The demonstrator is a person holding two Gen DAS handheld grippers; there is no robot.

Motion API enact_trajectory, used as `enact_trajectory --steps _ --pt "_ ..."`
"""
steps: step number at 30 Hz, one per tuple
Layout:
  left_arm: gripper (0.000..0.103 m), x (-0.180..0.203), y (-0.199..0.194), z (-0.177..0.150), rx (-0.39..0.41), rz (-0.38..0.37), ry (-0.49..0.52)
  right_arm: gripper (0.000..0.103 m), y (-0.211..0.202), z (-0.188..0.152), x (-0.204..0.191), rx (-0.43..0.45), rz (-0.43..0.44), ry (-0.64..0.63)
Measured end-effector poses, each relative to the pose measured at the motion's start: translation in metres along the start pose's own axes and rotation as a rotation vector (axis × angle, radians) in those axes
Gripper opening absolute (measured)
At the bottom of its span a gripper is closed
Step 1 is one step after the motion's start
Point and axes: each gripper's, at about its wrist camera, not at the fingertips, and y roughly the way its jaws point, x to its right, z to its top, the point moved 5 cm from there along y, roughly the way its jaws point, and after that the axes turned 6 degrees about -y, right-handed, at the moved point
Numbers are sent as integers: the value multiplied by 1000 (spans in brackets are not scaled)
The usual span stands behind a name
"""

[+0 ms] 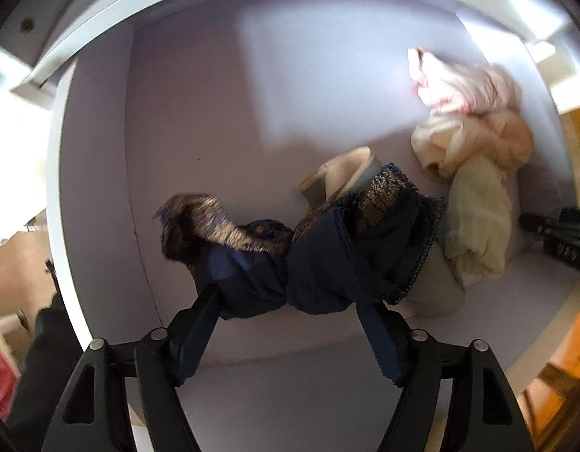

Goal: Organize soft objects
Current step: 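Lift the lavender sock with the right gripper and release it in the gold tray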

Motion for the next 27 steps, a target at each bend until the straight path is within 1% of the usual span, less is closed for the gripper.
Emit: enact_trajectory --steps 2,4,6,10,13,14,16,18,20,23,27 --pt "80 -9 -5 0 6 -37 -45 30 -3 0 3 7 24 12" --pt "83 -15 -7 -4 10 -60 -89 29 -11 1 6 29 68 25" --pt "87 -22 -9 -3 10 -65 -123 29 -20 1 9 50 92 36" --pt "89 -33 -4 -9 -20 -74 -172 29 -45 -3 14 108 164 50" --pt "89 -42 -3 -12 -28 -75 -181 29 -65 -10 16 153 236 55" --pt "89 -42 -4 -10 -26 -75 -180 29 -73 -13 16 172 275 58" --pt "89 -43 -4 -10 -21 -73 -175 29 -89 -19 19 213 316 53" --pt "89 -37 -7 -6 -24 -57 -169 29 -110 -27 20 259 362 34" --pt "89 -21 -4 3 -29 -50 -166 29 -131 -35 17 303 402 9" --pt "90 -18 -3 6 -34 -43 -164 29 -171 -44 12 377 434 -49" --pt "90 -15 2 8 -37 -41 -166 29 -220 -47 1 462 440 -100"
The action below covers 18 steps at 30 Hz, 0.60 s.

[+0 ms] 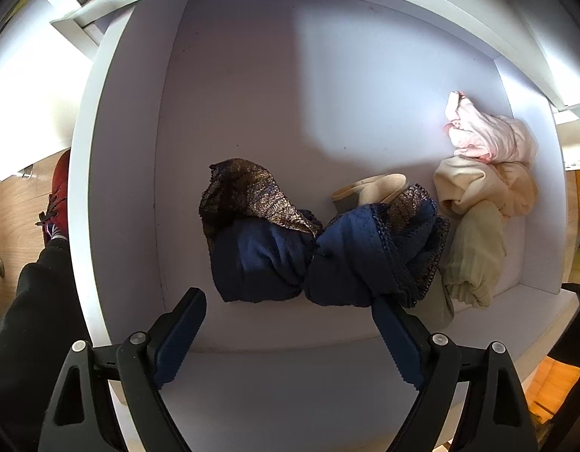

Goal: Organize soft objects
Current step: 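Lift the lavender sock with the right gripper and release it in the gold tray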

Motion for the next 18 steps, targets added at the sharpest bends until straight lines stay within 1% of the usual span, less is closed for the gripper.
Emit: enact_trajectory --steps 3,7,10,14,18 --pt "90 2 -1 0 -3 0 0 29 -27 26 -25 67 2 -67" --pt "90 3 -2 1 -10 4 4 29 -62 56 -43 149 7 -117" --pt "90 2 -1 2 -18 8 8 29 -77 86 -55 200 5 -141" --pt "90 3 -1 4 -24 9 9 29 -82 126 -60 233 -14 -134" --pt "90 3 1 5 -32 7 8 29 -70 168 -60 233 -9 -94"
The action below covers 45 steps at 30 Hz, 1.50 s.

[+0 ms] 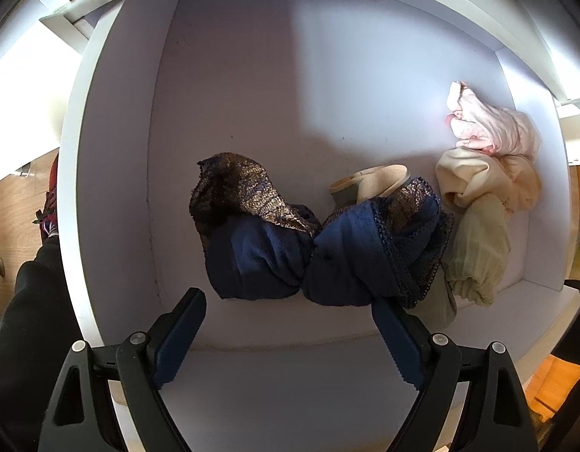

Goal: Organize soft objects
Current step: 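Lift the lavender sock with the right gripper and release it in the gold tray, then return the right gripper to the drawer toward the sage-green knit item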

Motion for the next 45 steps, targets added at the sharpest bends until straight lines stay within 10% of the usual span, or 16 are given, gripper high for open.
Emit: enact_trajectory --steps 18,45 --pt "90 -1 16 3 -37 -31 -15 32 110 142 64 -57 -217 154" --pt "90 -7 28 3 -44 -7 -29 42 23 81 50 98 -89 79"
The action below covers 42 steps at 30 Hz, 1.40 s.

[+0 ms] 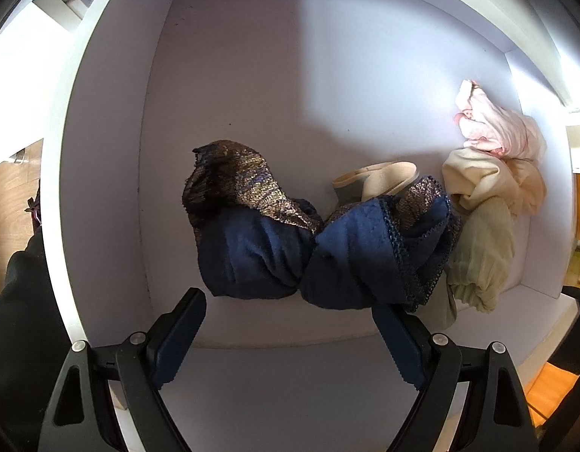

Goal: Organize soft objects
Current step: 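Return the right gripper to the drawer toward the sage-green knit item, then grasp the sage-green knit item with the right gripper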

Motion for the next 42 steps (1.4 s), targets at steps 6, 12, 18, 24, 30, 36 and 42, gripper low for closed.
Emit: enact_trajectory --steps 6,12,18,24,30,36,42 --pt "90 -2 -2 -1 2 10 2 42 -43 -47 -13 18 49 -102" --pt "90 -5 0 -6 3 23 -4 42 -54 -112 -10 -29 58 -136" --pt "90 -6 0 -10 5 34 4 42 -6 -196 9 -246 68 -85" --pt "90 -3 -2 -12 9 39 7 42 79 -299 41 -537 54 116" --pt "90 -4 -5 -13 9 38 11 45 126 -360 64 -691 86 373" --pt "91 -3 -2 -11 8 41 10 76 136 -355 64 -645 162 460" --pt "91 -2 -6 -11 23 38 6 82 160 -351 51 -659 150 460"
